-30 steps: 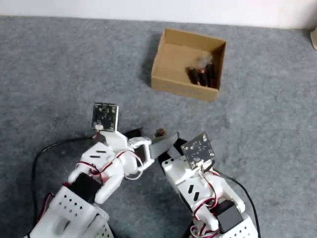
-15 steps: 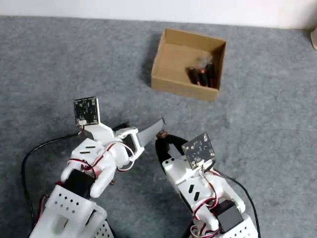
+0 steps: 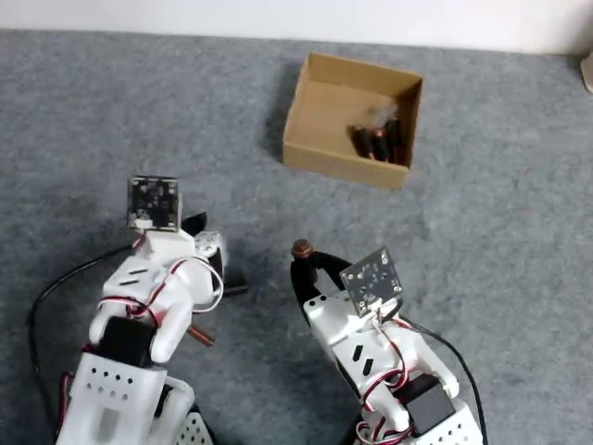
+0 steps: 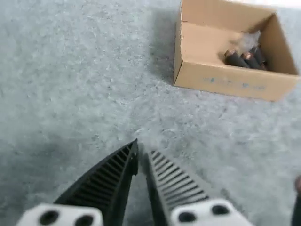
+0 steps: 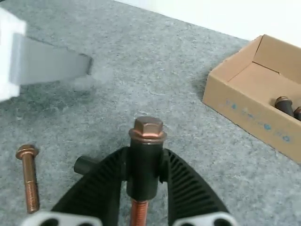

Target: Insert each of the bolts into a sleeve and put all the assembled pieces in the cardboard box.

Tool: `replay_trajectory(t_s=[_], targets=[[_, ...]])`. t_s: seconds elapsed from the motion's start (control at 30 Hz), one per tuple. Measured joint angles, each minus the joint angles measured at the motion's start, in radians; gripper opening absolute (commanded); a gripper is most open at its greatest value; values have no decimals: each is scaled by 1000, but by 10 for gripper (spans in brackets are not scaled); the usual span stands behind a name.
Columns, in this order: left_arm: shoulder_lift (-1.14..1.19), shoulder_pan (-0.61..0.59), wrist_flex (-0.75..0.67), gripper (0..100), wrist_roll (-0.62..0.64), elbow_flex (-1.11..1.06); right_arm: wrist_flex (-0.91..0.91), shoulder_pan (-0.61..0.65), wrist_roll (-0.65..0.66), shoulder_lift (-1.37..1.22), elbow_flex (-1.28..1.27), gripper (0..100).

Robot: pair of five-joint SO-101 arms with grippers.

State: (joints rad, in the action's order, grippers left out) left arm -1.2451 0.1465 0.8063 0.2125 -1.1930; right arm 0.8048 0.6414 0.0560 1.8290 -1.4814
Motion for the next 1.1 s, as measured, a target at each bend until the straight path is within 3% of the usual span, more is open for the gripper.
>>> replay_trajectory(t_s=[0.33,0.6,0.8,0.9,1.1], targets=[[158,-89,-172,5,-97,-46,0,-74,2,0,0,5],[370,-118,-267,5,-97,-46,-114,-153,132,-69,2,5],[400,-149,-364,6,-75,-52,-288,-292,140,-477,199,5],[423,-147,-439,6,-75,-64,-322,-342,140,-781,404,5],[430,-147,-459,6,-75,-64,-327,-402,140,-1390,875,5]])
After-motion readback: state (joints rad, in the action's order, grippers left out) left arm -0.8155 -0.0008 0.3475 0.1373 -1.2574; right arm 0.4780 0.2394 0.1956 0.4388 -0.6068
